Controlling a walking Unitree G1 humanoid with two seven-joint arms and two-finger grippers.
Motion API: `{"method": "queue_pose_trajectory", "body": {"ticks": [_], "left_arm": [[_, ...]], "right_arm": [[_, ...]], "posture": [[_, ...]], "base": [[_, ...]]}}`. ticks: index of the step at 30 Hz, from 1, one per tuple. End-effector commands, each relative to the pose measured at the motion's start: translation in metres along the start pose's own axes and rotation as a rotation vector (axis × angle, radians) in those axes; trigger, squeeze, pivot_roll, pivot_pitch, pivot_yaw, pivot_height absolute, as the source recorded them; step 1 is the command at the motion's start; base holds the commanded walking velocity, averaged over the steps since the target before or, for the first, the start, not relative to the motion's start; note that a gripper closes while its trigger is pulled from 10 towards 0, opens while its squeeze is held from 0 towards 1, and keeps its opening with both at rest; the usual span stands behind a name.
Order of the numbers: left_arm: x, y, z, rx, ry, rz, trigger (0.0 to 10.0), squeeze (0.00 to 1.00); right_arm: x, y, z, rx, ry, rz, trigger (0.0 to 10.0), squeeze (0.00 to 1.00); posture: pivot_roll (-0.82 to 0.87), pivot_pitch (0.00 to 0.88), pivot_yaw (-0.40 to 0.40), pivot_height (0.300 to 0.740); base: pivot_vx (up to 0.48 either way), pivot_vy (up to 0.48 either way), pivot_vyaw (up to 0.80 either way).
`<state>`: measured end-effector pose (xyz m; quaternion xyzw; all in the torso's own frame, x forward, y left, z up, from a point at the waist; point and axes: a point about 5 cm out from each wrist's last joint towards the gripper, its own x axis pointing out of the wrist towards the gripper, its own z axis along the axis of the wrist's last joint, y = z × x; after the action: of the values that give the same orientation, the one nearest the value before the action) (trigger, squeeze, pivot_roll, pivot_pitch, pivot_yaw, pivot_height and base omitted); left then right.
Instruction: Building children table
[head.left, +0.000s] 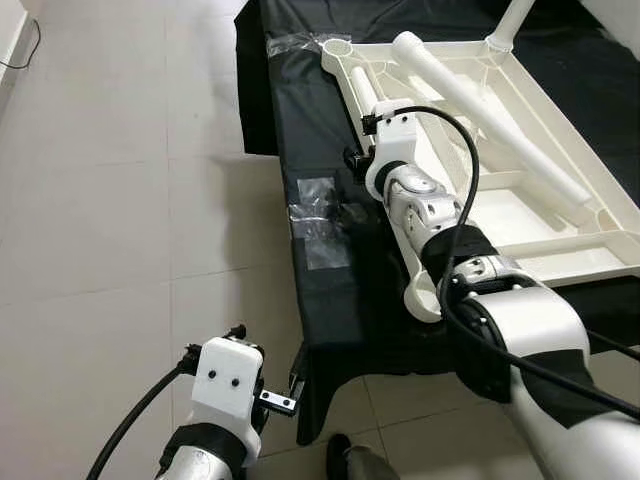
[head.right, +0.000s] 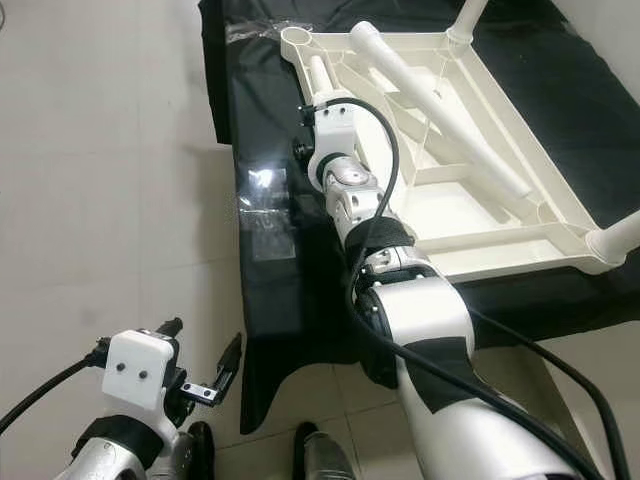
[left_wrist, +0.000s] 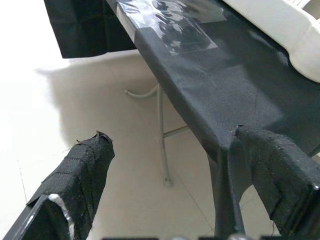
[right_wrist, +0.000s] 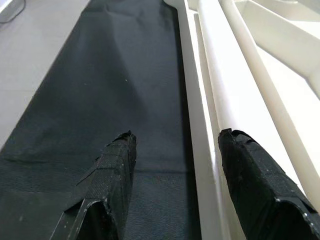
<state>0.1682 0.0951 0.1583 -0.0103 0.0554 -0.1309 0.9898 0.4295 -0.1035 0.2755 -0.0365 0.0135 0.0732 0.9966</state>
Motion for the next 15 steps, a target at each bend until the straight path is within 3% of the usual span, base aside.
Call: {"method": "queue_pose_trajectory", "body": {"ticks": [1,5,10,11,15], "left_arm": [[-0.002,-0.003,-0.005,-0.009,0.033,-0.016,10.0,0.0],[-0.001,-0.004,-0.005,-0.009,0.035,-0.015,10.0,0.0],[-0.001,-0.004,-0.005,-0.009,0.037,-0.014,10.0,0.0],[0.0,-0.004,-0.005,-0.01,0.038,-0.013,10.0,0.0],[0.0,-0.004,-0.005,-0.012,0.037,-0.014,10.0,0.0]], "right_arm": [[0.0,0.001,-0.003,-0.009,0.024,0.0,10.0,0.0],[0.0,0.001,-0.003,-0.014,0.046,-0.004,10.0,0.0],[0.0,0.005,-0.012,0.01,0.13,0.021,10.0,0.0],[-0.001,0.008,-0.021,0.005,0.197,0.033,10.0,0.0],[-0.002,0.013,-0.024,0.002,0.24,0.063,10.0,0.0]], "posture": [[0.09,0.351,-0.118,0.74],[0.09,0.348,-0.122,0.74],[0.09,0.347,-0.122,0.74],[0.09,0.346,-0.122,0.74],[0.08,0.346,-0.123,0.74]], "base": [[0.0,0.0,0.0],[0.0,0.0,0.0],[0.0,0.0,0.0],[0.0,0.0,0.0],[0.0,0.0,0.0]]}}
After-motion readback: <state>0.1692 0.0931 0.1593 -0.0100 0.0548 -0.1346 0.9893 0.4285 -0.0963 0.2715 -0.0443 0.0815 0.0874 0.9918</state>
